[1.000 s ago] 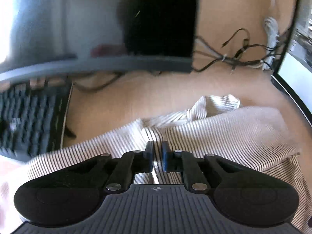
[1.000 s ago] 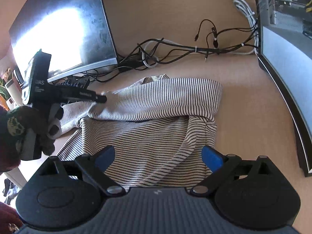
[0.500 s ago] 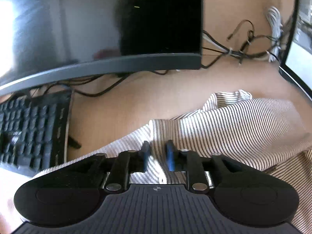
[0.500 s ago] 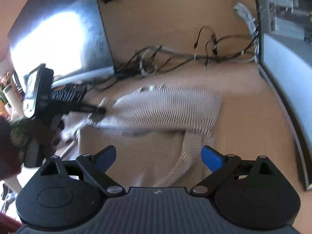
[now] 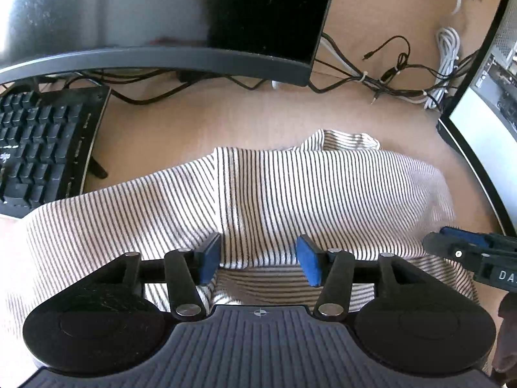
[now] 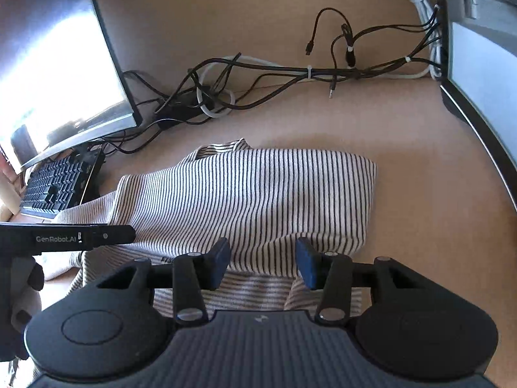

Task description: Fold clothes

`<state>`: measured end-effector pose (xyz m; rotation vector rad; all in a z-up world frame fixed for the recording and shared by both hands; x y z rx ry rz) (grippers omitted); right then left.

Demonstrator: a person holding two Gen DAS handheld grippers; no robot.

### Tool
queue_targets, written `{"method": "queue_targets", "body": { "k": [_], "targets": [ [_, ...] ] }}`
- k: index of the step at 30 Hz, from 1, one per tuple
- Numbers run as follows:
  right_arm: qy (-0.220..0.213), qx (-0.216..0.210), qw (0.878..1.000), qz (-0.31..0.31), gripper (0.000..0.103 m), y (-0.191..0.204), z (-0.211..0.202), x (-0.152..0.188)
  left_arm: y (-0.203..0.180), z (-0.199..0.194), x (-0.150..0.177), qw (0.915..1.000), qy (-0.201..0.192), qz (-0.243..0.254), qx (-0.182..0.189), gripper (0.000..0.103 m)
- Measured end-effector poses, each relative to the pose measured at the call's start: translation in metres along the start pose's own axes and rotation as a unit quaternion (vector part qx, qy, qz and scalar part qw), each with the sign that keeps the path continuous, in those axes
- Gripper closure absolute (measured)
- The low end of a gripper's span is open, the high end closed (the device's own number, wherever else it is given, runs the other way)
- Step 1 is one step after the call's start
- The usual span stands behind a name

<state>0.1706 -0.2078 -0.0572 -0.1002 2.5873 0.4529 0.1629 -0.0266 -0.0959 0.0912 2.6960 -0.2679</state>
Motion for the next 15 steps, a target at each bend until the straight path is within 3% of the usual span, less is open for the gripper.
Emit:
{"method": "queue_targets", "body": {
  "k": [7,8,11,15],
  "targets": [
    [0.001,0.002,1.000,-0.016,0.058,0.002,-0.003,-0.001,0.011,-0.013,0.001,0.9998,-0.014,-0.009,-0.007,0.036],
    [-0.003,0.006,1.000,-0.022,0.054,0.006,-0.008,0.001,0.015,-0.019,0.003,0.9996,-0.020,-0.015,-0.010,0.036],
    [-0.016,0.002,0.999,-0.044,0.036,0.020,-0.025,0.010,0.028,-0.039,0.008,0.9985,-0.040,-0.033,-0.019,0.020],
    [-0.023,-0.026,0.998,-0.060,0.035,0.036,-0.046,0.025,0.045,-0.065,0.016,0.9957,-0.066,-0.057,-0.032,0.012]
  ]
}}
Point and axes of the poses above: each gripper's, at about its wrist camera, not at the fingertips, and z roughly the way its jaws point, y to its left, x to its underside, the point moved 8 cm from there along z, roughly the way its jaws point, and after that the axes turned 12 degrees about y, right-handed, at the moved point
